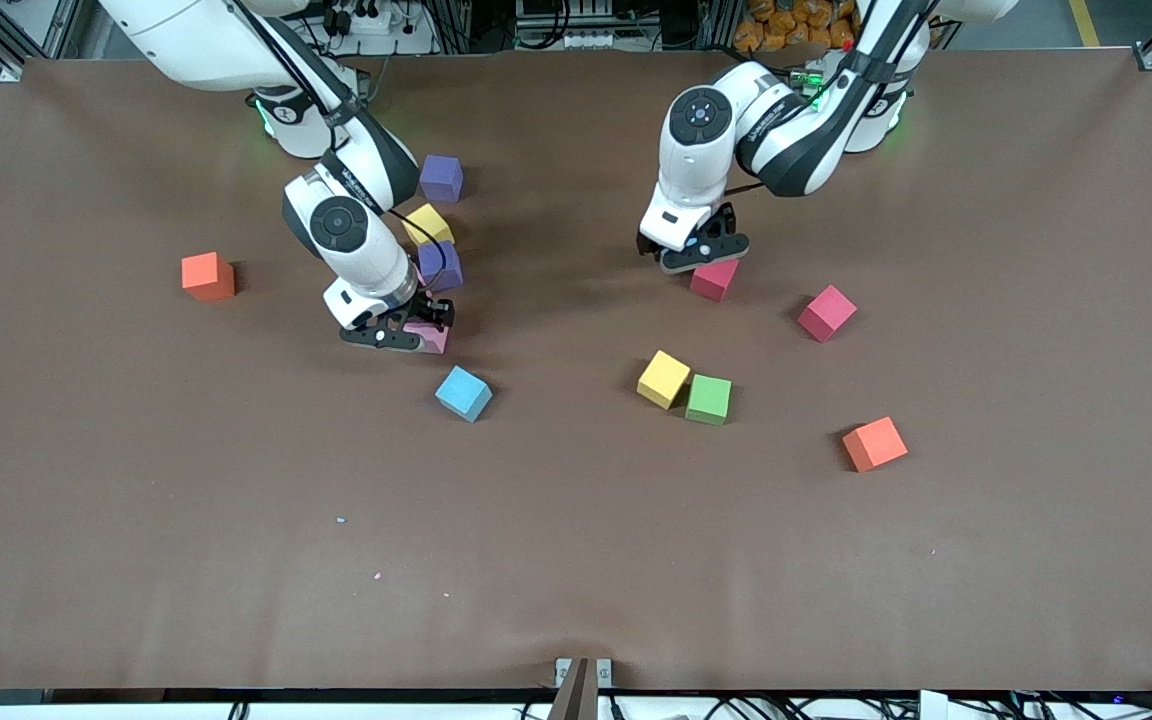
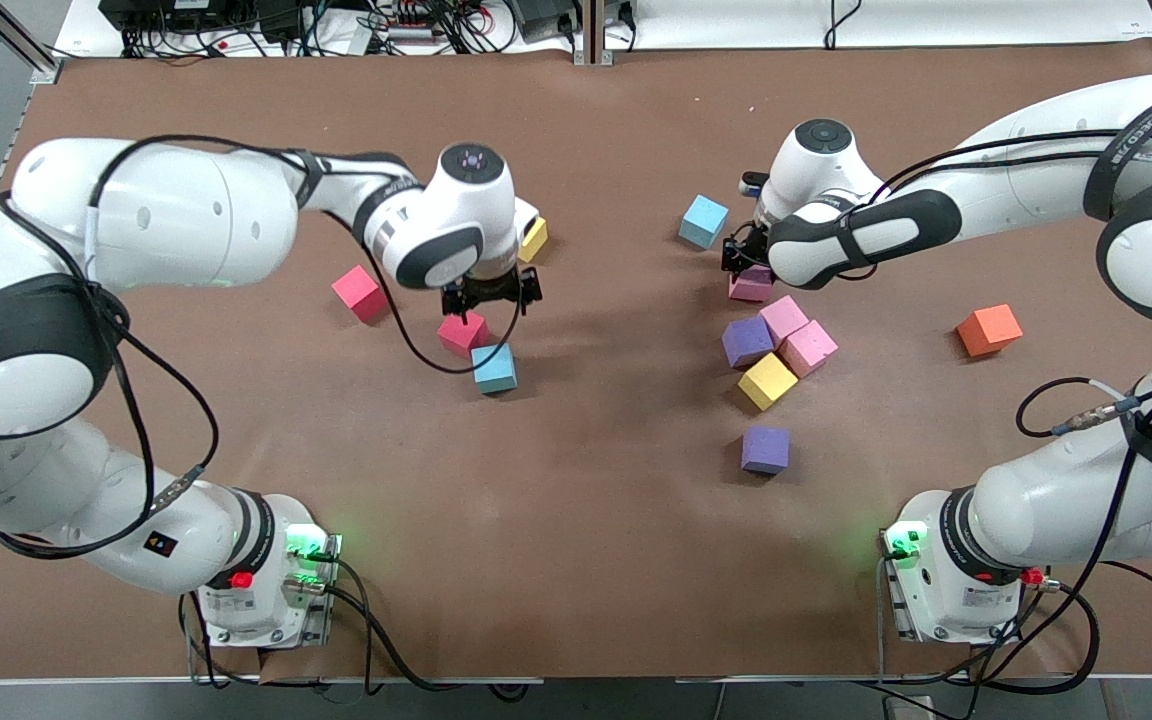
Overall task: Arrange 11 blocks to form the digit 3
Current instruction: 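Grasp the pink block with the right gripper while the left gripper grasps cyan, then place the pink and cyan blocks side by side with both grippers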
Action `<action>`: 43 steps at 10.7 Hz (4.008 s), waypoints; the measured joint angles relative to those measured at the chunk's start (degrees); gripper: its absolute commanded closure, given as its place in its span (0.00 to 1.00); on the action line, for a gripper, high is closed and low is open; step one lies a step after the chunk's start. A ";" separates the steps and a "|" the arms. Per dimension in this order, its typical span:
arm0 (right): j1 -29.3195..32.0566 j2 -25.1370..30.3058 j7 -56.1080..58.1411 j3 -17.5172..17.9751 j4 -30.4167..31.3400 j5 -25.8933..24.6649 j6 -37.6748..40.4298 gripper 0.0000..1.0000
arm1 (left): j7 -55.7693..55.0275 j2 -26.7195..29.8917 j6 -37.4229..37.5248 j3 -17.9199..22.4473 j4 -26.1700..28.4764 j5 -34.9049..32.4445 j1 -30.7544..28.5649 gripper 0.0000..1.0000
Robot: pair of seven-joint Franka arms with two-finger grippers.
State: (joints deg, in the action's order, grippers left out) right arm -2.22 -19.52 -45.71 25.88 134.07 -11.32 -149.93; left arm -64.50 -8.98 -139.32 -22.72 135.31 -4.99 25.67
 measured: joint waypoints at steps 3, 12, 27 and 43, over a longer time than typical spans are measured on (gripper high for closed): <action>-0.66 -0.02 -4.50 3.19 -0.67 -0.03 0.31 1.00 | -0.29 -0.02 -2.50 -0.49 3.28 0.00 0.57 0.00; -4.93 -0.09 -23.44 21.55 -1.12 -0.04 7.74 1.00 | -0.45 -1.84 -8.83 -1.15 7.41 0.00 1.59 0.00; -11.23 -11.02 -38.15 18.39 -6.38 -16.28 1.70 1.00 | -3.80 -3.40 -10.92 -0.63 8.69 0.00 1.12 0.83; -12.15 -11.13 -39.21 20.69 -13.10 -19.40 8.39 0.00 | -52.96 -3.14 -3.43 -3.10 1.74 0.08 2.41 0.84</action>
State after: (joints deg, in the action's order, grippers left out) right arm -14.37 -30.65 -84.92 46.57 120.96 -30.72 -141.54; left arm -117.46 -12.12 -142.75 -25.82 137.05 -4.92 28.08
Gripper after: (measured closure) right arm 0.000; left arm 0.410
